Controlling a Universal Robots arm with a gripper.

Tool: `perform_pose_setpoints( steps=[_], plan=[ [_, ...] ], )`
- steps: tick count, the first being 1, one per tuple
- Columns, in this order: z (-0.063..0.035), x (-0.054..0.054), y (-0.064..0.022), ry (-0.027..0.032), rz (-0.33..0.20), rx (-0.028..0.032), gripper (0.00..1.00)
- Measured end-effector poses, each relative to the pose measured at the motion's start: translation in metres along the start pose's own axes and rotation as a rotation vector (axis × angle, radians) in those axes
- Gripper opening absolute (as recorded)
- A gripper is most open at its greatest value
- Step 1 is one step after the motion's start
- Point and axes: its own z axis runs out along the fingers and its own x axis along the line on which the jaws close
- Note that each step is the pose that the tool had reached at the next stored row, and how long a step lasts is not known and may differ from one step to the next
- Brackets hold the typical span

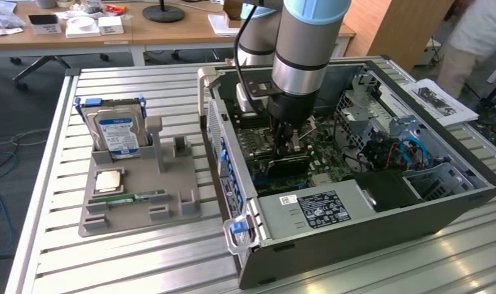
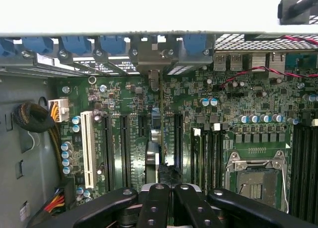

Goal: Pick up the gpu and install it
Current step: 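Press down on the gpu until it lock into place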

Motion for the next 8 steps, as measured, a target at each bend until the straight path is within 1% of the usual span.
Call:
perform_pose_setpoints(
  steps=[2, 4, 5, 6, 8],
  plan=[
    [0.0000, 0.000, 0.0000, -0.0003, 0.000, 0.0001, 0.11],
    [-0.0014, 0.000, -0.0001, -0.0024, 0.000, 0.0010, 0.11],
    [-0.0034, 0.000, -0.0002, -0.0025, 0.000, 0.0013, 0.11],
    [-0.0066, 0.000, -0.0002, -0.0008, 0.000, 0.0004, 0.11],
    [-0.0117, 0.000, -0.0005, -0.0007, 0.000, 0.0004, 0.11]
  ],
)
